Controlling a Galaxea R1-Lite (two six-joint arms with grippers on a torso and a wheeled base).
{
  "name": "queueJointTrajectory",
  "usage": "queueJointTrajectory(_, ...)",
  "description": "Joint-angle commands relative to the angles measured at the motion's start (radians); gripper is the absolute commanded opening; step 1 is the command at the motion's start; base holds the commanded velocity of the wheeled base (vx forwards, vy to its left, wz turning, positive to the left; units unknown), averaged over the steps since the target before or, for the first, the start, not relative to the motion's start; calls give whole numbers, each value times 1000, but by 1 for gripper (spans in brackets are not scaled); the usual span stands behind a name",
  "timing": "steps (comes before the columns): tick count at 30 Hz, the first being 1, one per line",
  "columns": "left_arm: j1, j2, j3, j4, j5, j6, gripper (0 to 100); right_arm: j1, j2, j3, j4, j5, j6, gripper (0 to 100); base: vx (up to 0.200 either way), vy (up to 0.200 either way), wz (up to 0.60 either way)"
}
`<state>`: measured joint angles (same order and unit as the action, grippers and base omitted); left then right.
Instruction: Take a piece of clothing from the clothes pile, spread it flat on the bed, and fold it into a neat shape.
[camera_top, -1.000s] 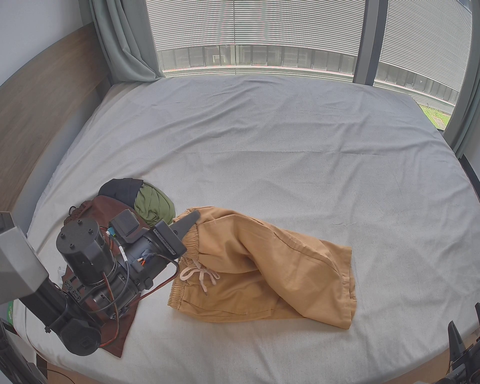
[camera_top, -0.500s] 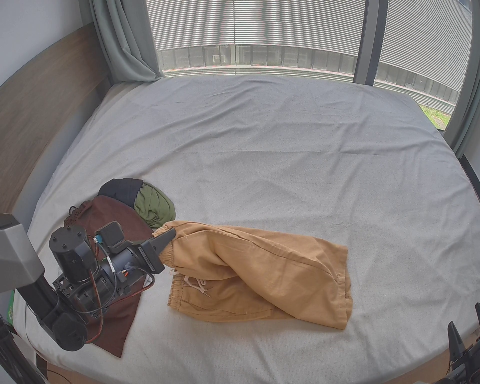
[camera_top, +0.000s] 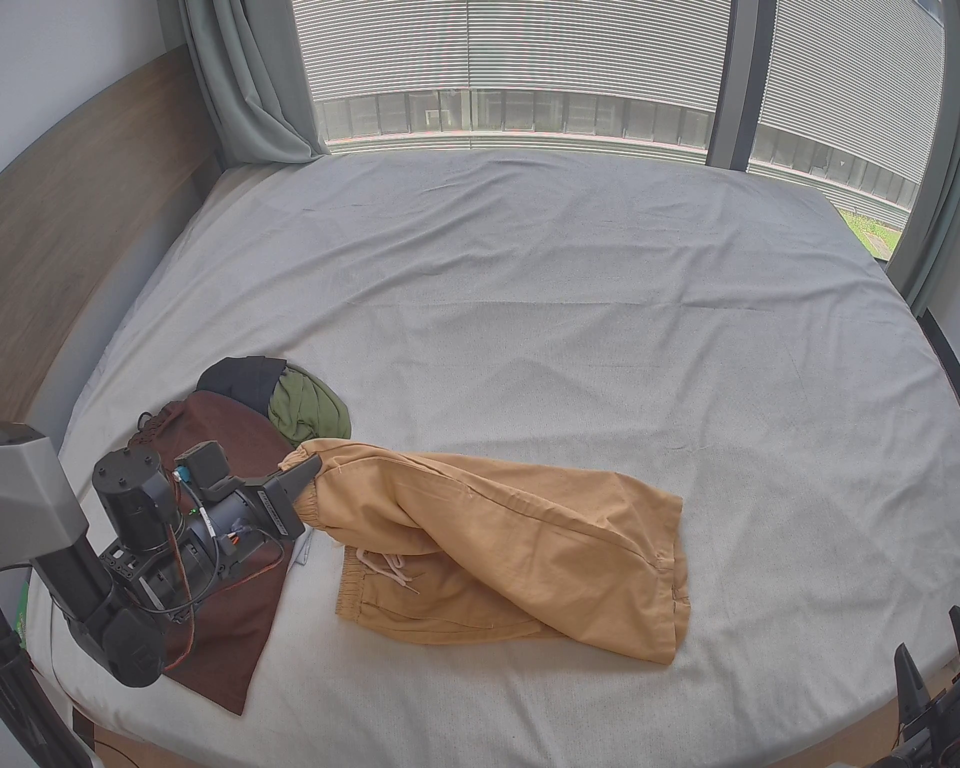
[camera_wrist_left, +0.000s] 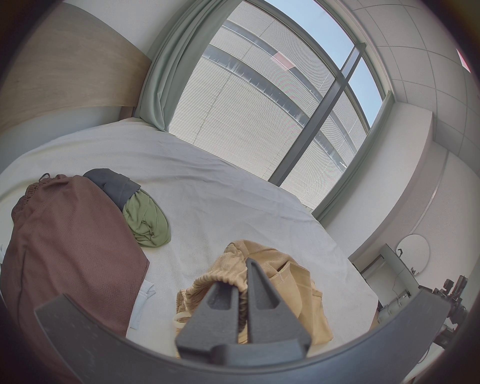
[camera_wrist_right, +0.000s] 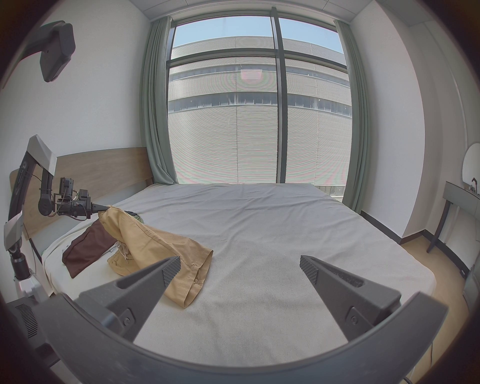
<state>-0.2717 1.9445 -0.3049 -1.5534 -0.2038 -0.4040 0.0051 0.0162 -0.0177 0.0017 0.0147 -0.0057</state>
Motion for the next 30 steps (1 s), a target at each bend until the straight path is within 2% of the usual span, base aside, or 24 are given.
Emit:
queueJointTrajectory(1,2,33,1,-2,1,2,0,-2,-5,16,0,1,-3,100,0,0,0)
queueJointTrajectory(17,-11,62,-36,-2,1,25,0,-4,-16,15,-12,22,-22,100,0,0,0)
queueJointTrajectory(19,-11,64,-37,-2,1,30,0,-1,-4,-38,-43,25,-25,100,0,0,0)
queueJointTrajectory(22,-14,62,-42,-2,-3,31,0,3,126,-188,-74,24,-22,100,0,0,0)
queueJointTrajectory(25,-18,60,-60,-2,-16,33,0,12,191,-214,-80,24,-17,100,0,0,0)
queueJointTrajectory(27,-15,64,-85,-2,-12,36,0,49,248,-220,-78,24,12,100,0,0,0)
queueJointTrajectory(30,-12,70,-97,-1,-8,36,0,64,314,-223,-77,24,50,100,0,0,0)
